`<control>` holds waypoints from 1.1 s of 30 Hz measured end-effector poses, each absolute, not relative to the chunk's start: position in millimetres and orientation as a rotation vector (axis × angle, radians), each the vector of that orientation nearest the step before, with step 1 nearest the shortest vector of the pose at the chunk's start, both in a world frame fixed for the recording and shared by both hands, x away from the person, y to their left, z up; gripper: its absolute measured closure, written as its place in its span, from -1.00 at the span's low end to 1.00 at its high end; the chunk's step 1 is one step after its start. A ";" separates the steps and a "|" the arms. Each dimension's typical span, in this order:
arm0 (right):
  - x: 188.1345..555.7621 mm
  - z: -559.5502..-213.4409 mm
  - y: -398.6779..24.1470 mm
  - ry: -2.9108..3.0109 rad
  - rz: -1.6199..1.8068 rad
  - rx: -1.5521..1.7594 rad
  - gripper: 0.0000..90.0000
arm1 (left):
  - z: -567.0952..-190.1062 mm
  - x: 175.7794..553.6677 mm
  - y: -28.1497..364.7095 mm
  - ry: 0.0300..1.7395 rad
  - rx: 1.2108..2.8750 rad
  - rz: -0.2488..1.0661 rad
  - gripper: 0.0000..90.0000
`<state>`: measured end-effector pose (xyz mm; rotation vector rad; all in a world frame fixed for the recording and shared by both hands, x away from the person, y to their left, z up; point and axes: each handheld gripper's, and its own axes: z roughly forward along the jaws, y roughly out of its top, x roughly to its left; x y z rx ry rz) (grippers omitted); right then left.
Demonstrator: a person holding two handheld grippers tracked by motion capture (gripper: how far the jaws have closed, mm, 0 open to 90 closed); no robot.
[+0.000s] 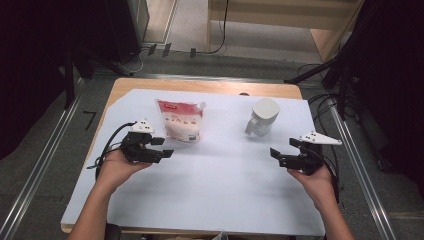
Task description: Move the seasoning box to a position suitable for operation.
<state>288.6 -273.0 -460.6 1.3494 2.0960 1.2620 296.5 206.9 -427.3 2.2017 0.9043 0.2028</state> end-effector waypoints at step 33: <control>348.1 -442.4 -273.1 2.140 1.293 1.340 -0.72 | -429.7 295.9 209.0 0.920 2.206 0.194 -0.17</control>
